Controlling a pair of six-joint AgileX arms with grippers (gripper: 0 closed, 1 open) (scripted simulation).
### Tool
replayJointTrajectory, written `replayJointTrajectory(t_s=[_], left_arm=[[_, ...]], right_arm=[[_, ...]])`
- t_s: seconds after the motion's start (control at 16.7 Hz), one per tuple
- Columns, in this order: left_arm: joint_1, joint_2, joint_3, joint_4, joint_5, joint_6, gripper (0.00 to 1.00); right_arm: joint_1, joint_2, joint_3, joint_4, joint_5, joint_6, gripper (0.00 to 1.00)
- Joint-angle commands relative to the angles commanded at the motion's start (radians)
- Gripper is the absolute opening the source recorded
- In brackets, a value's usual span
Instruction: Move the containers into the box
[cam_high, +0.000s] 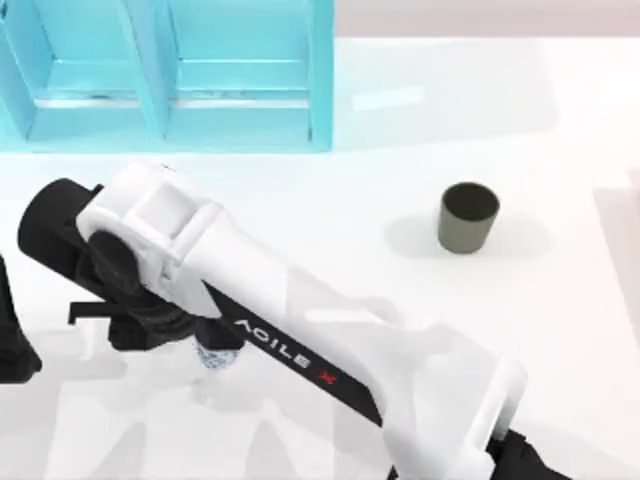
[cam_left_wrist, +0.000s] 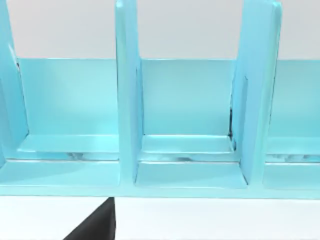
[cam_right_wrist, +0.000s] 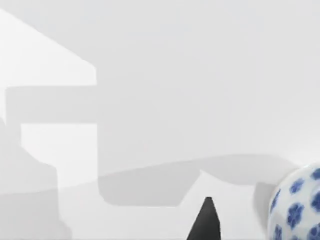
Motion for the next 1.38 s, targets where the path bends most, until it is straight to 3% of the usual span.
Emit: replayJointTrajectory(t_s=[0.18, 0.24, 0.9, 1.14, 1.38], left_arm=[[0.000, 0.000, 0.000, 0.000, 0.000, 0.000, 1.00], [0.000, 0.000, 0.000, 0.000, 0.000, 0.000, 1.00], [0.000, 0.000, 0.000, 0.000, 0.000, 0.000, 1.00], [0.000, 0.000, 0.000, 0.000, 0.000, 0.000, 1.00], [0.000, 0.000, 0.000, 0.000, 0.000, 0.000, 1.00]], right_arm=[[0.000, 0.000, 0.000, 0.000, 0.000, 0.000, 0.02], [0.000, 0.000, 0.000, 0.000, 0.000, 0.000, 0.00], [0.002, -0.031, -0.033, 0.016, -0.001, -0.004, 0.00], [-0.011, -0.174, -0.222, 0.096, -0.007, -0.023, 0.00], [-0.034, -0.381, -0.549, 0.207, -0.013, -0.047, 0.00]])
